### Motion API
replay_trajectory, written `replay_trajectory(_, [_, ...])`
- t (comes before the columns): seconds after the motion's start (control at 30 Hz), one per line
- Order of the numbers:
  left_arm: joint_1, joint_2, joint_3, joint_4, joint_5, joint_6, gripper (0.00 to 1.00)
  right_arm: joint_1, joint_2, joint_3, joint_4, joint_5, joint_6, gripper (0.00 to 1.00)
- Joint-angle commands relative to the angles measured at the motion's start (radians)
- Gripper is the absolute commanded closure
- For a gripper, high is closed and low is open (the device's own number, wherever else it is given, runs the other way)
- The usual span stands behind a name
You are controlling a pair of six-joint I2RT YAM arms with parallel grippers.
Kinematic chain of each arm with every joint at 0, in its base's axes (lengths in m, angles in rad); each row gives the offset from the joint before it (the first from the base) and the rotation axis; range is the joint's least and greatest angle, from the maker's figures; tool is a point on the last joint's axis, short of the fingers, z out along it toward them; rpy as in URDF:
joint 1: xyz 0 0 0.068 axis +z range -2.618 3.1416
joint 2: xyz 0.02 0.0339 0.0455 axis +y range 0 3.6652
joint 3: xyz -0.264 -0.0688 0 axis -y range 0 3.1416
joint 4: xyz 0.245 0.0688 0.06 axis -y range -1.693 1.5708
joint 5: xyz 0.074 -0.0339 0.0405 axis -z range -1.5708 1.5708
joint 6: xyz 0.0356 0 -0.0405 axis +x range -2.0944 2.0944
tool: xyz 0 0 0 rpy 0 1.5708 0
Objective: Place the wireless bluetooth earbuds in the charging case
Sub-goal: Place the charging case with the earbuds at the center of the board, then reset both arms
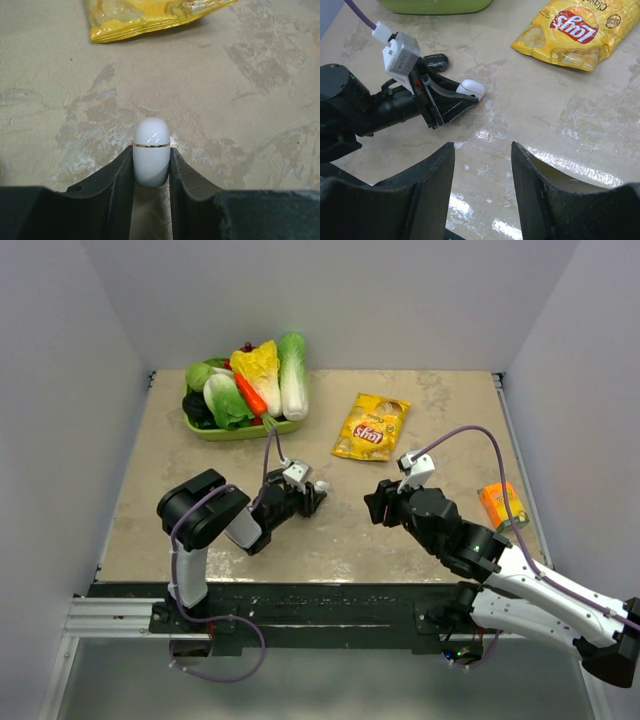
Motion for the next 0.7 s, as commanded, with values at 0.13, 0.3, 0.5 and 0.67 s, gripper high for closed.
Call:
replay_trajectory(0.13, [0.007,0.027,-0.014,0.629,-0.013,-0.020,0.51,0.001,-0.005,0.010,-0.003,0.020,0.014,0.45])
replay_trajectory(0.3, [0.007,-0.008,-0.063,0.629,-0.030,-0.025,0.26,0.001,-0.014,0.010,-0.008,0.023,0.017,0.44])
replay_trajectory(0.5, [0.008,-0.143,-0.186,0.629,-0.102,0.009,0.00,0.001,-0.027,0.013,-0.009,0.028,0.019,0.43])
replay_trajectory(0.67, [0.005,-0.375,-0.282,0.622,-0.139,-0.007,0.00,0.001,-0.031,0.011,-0.005,0.037,0.010,0.42])
